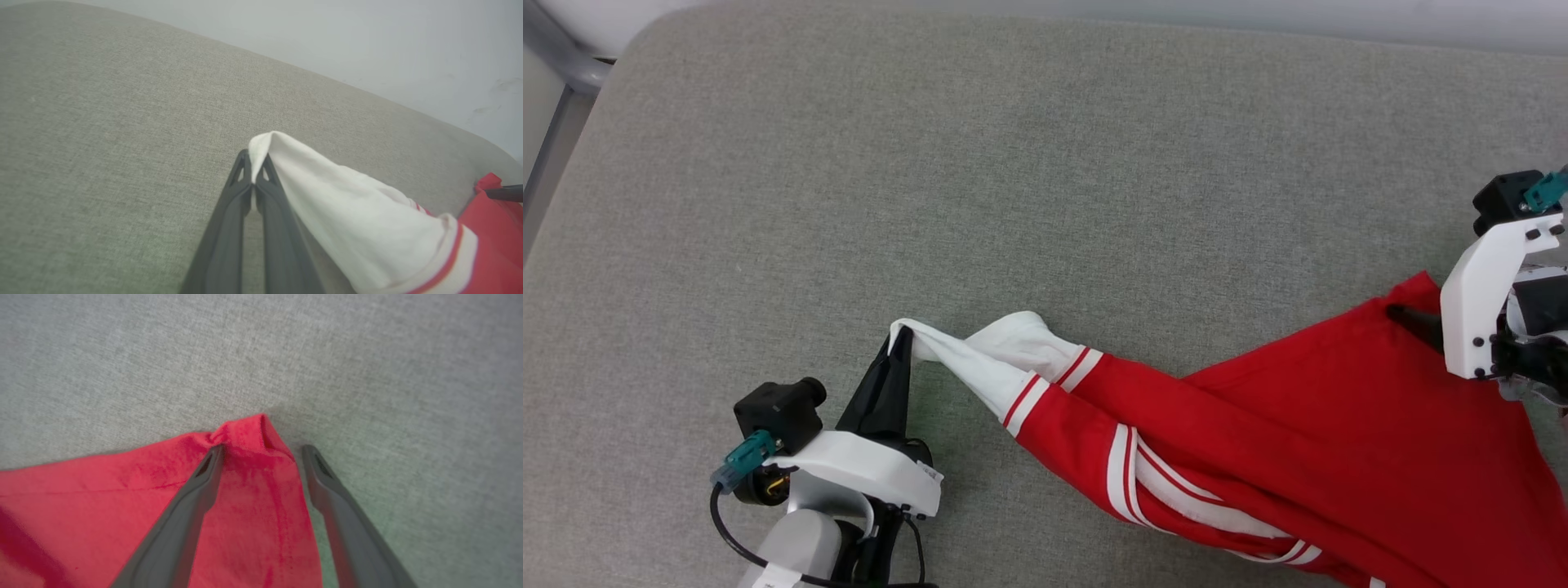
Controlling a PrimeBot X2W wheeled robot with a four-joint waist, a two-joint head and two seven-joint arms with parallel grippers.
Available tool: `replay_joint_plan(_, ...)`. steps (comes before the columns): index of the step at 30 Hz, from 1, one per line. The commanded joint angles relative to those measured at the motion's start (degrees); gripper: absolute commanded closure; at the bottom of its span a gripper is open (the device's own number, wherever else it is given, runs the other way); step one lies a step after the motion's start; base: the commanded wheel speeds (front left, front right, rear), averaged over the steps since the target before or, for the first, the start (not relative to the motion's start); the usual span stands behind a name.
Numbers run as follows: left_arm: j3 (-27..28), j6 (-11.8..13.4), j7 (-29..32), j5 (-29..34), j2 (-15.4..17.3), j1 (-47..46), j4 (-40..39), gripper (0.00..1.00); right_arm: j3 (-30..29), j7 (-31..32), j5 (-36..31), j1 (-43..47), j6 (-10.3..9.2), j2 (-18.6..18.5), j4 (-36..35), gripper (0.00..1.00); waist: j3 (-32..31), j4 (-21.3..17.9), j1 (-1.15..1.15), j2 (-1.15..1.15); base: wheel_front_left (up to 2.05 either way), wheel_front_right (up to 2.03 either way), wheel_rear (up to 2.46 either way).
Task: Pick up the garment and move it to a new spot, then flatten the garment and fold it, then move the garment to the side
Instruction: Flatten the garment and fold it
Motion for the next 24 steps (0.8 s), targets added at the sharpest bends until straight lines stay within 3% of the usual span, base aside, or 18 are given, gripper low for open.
replay_joint_plan(1, -0.2, -0.3, -0.5, 0.1, -0.4, -1.0, 0.5, 1.00, 2.6, 2.9, 2.0, 1.2, 0.00, 0.7, 3.3, 0.00, 0.9, 0.7, -0.01, 0.00, 0.00, 0.00, 0.00)
replay_joint_plan(2, -0.2, -0.4, -0.6, 0.2, -0.4, -1.2, 0.7, 1.00, 3.4, 4.4, 3.1, 1.6, 0.00, 0.8, 4.7, 0.00, 1.0, 0.7, -0.01, 0.00, 0.00, 0.00, 0.00)
replay_joint_plan(3, -0.1, -0.4, -0.7, 0.2, -0.4, -1.3, 1.0, 1.00, 4.1, 5.9, 3.9, 2.0, 0.00, 1.0, 6.0, 0.54, 1.1, 0.7, -0.01, 0.00, 0.00, 0.00, 0.00)
replay_joint_plan(4, 0.0, -0.5, -0.8, 0.2, -0.4, -1.4, 1.3, 1.00, 4.5, 6.7, 4.6, 2.2, 0.00, 1.3, 6.8, 0.89, 1.1, 0.7, -0.01, 0.00, 0.00, 0.00, 0.00)
replay_joint_plan(5, 0.1, -0.5, -0.8, 0.2, -0.4, -1.5, 1.6, 1.00, 4.8, 7.1, 5.3, 2.1, 0.00, 1.6, 7.3, 1.00, 1.0, 0.6, -0.01, 0.00, 0.00, 0.00, 0.00)
replay_joint_plan(16, 1.7, 0.5, -1.0, 0.3, 1.3, -3.1, 3.4, 1.00, 7.3, -1.6, 5.6, -4.4, -0.04, -0.2, 7.2, 1.00, -4.0, -1.9, -0.01, 0.00, 0.00, 0.00, 0.00)
replay_joint_plan(24, 3.5, -1.0, 0.5, -0.2, 4.8, -13.2, 5.3, 1.00, 4.4, -10.4, 2.7, -10.5, -0.03, 1.2, 9.6, 1.00, -7.4, -5.3, -0.01, 0.00, 0.00, 0.00, 0.00)
